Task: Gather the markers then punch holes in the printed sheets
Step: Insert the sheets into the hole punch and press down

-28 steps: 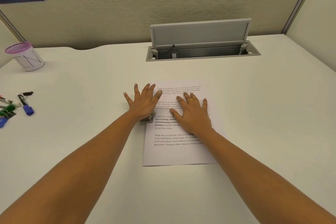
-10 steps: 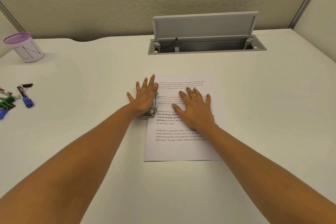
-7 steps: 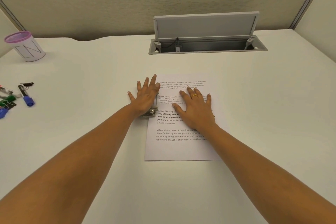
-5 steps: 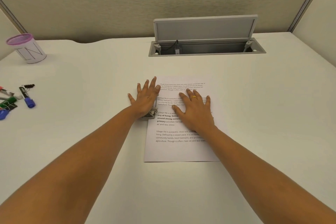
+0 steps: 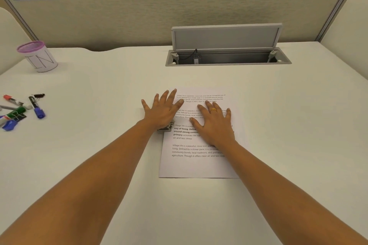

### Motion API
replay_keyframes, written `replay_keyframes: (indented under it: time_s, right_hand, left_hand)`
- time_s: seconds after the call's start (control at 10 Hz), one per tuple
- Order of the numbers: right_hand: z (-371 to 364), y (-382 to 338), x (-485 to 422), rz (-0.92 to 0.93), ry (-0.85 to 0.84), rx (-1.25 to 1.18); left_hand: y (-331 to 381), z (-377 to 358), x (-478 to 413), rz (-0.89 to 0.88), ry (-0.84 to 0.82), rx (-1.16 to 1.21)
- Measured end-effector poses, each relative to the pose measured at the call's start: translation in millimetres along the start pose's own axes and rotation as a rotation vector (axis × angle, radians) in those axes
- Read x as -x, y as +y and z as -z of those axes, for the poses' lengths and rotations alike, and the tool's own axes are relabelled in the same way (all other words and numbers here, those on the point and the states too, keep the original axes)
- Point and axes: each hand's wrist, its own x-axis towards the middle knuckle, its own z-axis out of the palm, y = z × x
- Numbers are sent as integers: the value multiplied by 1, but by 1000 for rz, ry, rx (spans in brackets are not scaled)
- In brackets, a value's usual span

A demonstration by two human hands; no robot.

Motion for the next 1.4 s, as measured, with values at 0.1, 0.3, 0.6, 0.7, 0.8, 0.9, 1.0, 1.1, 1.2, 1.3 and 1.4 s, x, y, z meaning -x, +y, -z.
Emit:
replay_keyframes:
  time_s: [0.1,0.3,0.6,0.7,0.8,0.9,1.0,1.1,1.2,1.3,1.4]
  right_hand:
    - [0,0,0,-1,1,1]
    - [0,0,0,0,4,5]
    - [0,0,0,4,10,-3]
    - [-1,1,0,3,9,-3]
    - [-1,1,0,3,5,0]
    - [-1,2,-1,5,4,-2]
    - [-1,2,0,8,2,-2]
    - [-1,2,-1,9,4,-6]
    - [-2,2,-1,9,2,-2]
    - [-1,3,-1,10,2,0]
    - [-1,2,-1,12,5,-3]
  left_hand:
    - [2,1,1,0,-5,-31]
    - [6,4,0,-4,-3,-90]
    - [10,3,-1,-19,43,-135]
    - [8,3,-3,-25,46,-59]
    - [6,4,-6,-31,117,183]
    - [5,6,-6,11,271,484]
    - [0,7,-1,118,377,611]
    - [-3,7,6,198,413,635]
    - [-3,8,11,232,399,681]
    - [-2,7,14,235,395,736]
    - [-2,8,17,225,382,766]
